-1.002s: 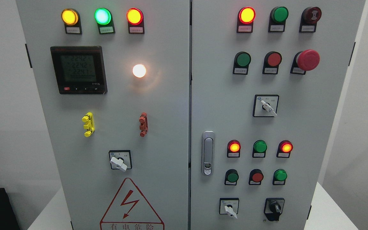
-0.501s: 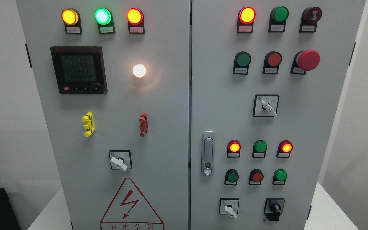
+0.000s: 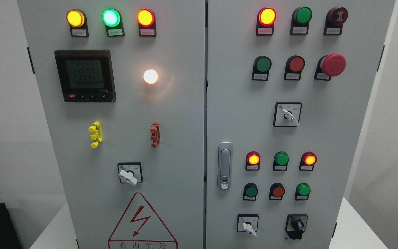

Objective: Trip black knob to open circuit

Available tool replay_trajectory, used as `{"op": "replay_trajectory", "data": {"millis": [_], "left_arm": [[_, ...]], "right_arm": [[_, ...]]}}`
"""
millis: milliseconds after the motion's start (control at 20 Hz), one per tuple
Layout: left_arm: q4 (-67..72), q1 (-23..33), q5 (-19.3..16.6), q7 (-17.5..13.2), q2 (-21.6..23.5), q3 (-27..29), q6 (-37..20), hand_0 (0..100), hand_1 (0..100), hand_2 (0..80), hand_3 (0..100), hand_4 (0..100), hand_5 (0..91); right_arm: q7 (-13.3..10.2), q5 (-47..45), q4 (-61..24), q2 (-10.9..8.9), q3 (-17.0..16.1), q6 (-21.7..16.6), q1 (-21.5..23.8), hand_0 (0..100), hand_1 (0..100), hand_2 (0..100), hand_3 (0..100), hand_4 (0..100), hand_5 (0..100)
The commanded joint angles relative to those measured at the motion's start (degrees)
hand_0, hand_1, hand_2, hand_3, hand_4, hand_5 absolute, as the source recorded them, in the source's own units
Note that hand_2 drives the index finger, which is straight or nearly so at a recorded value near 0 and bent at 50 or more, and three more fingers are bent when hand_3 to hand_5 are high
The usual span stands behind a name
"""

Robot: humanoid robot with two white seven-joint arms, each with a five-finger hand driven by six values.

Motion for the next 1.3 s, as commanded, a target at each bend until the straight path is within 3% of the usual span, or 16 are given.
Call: {"op": "replay_trajectory", "data": {"millis": [0, 1253], "left_arm": [[0.0, -0.12, 0.14, -0.02, 0.01, 0.14, -0.2, 12, 39, 0.0, 0, 0, 0.0], [0.0, -0.12, 0.14, -0.02, 0.01, 0.14, -0.2, 12, 39, 0.0, 0, 0, 0.0]], "right_arm": [[-0.35, -0.3, -2.73, 0.15, 0.08, -1.34, -0.44, 0, 4, 0, 100, 87, 83], [-0.09, -3.38, -24.18, 0.59, 2.46, -0.99, -2.99, 0, 0, 0, 100, 100, 99]]}}
